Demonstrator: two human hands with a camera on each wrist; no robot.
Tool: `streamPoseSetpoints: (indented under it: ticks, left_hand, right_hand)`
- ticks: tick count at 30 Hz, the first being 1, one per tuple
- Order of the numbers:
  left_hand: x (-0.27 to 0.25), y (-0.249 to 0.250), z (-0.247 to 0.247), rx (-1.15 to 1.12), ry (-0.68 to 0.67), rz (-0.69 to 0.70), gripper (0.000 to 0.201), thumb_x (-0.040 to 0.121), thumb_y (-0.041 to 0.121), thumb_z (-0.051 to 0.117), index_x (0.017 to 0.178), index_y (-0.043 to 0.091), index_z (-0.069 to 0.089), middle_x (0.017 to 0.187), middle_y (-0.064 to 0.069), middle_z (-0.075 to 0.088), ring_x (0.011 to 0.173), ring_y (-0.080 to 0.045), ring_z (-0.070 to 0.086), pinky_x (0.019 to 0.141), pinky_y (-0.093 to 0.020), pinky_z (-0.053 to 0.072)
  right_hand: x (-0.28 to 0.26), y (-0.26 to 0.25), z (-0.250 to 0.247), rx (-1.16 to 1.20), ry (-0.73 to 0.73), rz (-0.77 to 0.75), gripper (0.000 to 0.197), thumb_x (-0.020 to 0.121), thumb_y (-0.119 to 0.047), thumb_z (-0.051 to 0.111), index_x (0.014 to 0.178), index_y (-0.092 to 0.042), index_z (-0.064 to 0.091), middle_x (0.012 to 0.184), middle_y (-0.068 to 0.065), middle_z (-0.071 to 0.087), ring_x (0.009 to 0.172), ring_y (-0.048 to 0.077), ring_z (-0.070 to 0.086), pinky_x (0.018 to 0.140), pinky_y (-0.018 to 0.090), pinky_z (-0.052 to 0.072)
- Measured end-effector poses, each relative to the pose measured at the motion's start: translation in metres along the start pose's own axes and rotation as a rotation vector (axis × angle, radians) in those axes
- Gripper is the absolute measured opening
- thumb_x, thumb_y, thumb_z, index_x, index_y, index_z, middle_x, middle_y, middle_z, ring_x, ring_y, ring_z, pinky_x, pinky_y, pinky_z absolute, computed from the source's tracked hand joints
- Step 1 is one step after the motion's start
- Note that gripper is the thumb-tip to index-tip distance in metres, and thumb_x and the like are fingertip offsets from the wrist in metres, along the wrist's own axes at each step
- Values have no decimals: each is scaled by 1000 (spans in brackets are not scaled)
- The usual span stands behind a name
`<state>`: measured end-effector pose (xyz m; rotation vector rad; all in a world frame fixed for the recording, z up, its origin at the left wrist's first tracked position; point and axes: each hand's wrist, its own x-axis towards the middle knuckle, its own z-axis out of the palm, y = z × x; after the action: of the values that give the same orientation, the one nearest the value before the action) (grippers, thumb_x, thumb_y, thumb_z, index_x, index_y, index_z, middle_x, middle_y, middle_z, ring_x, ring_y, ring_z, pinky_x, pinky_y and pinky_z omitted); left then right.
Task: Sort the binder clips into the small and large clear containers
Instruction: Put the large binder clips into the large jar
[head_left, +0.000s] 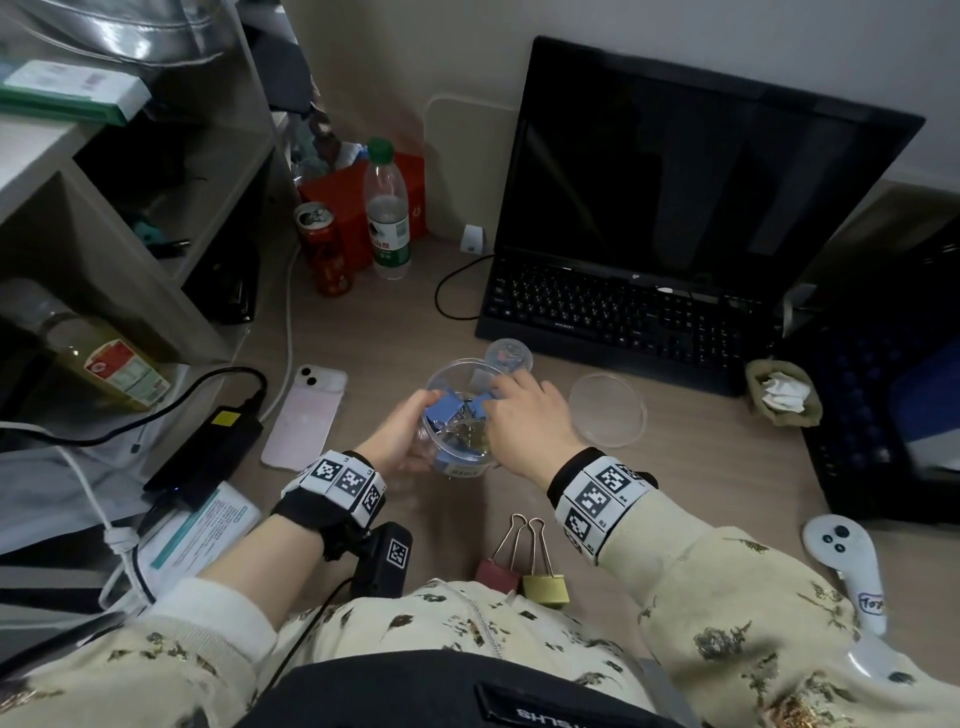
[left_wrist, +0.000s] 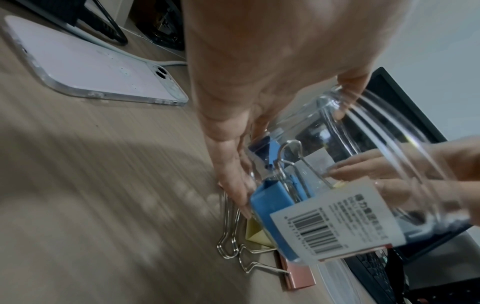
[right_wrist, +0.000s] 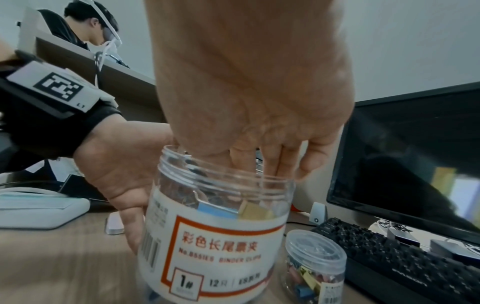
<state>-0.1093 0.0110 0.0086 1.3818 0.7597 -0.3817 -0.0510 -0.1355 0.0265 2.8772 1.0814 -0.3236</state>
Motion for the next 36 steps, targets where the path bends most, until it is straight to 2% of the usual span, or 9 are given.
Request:
streamPoseSetpoints:
  ticks: [9,15,18,20,22,24,26,28,36]
  left_hand:
    - [-1,-3,0,-3,1,-21,29,94,40,41,105,16,56,75,-3,60,64,-20,57,73,-32,47]
    - [-3,-8,-10,-61,46,-46,27,96,37,38,95,19,57,55,1,65,66,-21,58,72,-31,46]
    - [-5,-11,-15,-93,79,-32,29,97,36,34,86,19,56,43,5,63,49,-16,63,67,-30,46]
    - [-9,-12,-16,-106,95,-19,30,98,34,33,82,19,54,41,5,62,39,-11,62,65,-30,45]
    - [-12,-14,-17,-117,104,-30,29,98,34,34,82,20,54,42,5,62,49,-18,64,66,-31,46]
    - [-14,-15,-17,-120,107,-44,27,97,35,35,84,22,55,43,6,63,64,-23,60,66,-32,47]
    - [-15,-16,-16,-121,106,-46,27,97,35,35,84,22,55,43,7,63,64,-22,60,66,-32,48]
    - [-18,-17,-15,-122,106,-49,28,97,36,35,84,21,55,44,6,64,52,-18,64,67,-32,48]
    - [-19,-17,-11,-110,98,-37,30,96,38,35,88,21,58,51,3,67,62,-19,62,74,-32,48]
  right_hand:
    - [-10,6,1,39,-42,-41,36,89,-22,51,121,-19,67,143,-4,44,131,23,29,97,39,25]
    - [-22,30,7,324,461,120,20,81,-9,56,98,-12,66,105,2,62,100,26,49,82,38,40]
    - [-27,46,10,358,213,244,18,86,-13,50,100,-13,61,106,4,60,102,26,51,84,37,42]
    - [-29,57,17,338,-163,269,22,88,-18,51,108,-16,61,111,6,62,104,27,57,88,39,48]
    - [-33,59,32,301,-523,217,39,83,-24,65,120,-17,57,120,6,61,106,26,58,90,39,51]
    - [-42,55,47,283,-677,216,73,65,-36,83,128,-21,49,128,2,54,109,23,56,92,40,51]
    - [-52,48,61,243,-738,218,107,50,-48,89,139,-24,35,138,0,41,120,25,47,96,46,49]
    - [-60,42,75,162,-816,187,125,49,-52,89,148,-27,17,147,0,26,132,28,36,100,51,45]
    - [-74,30,95,12,-623,149,103,65,-43,80,146,-26,17,146,2,28,126,29,42,94,42,48]
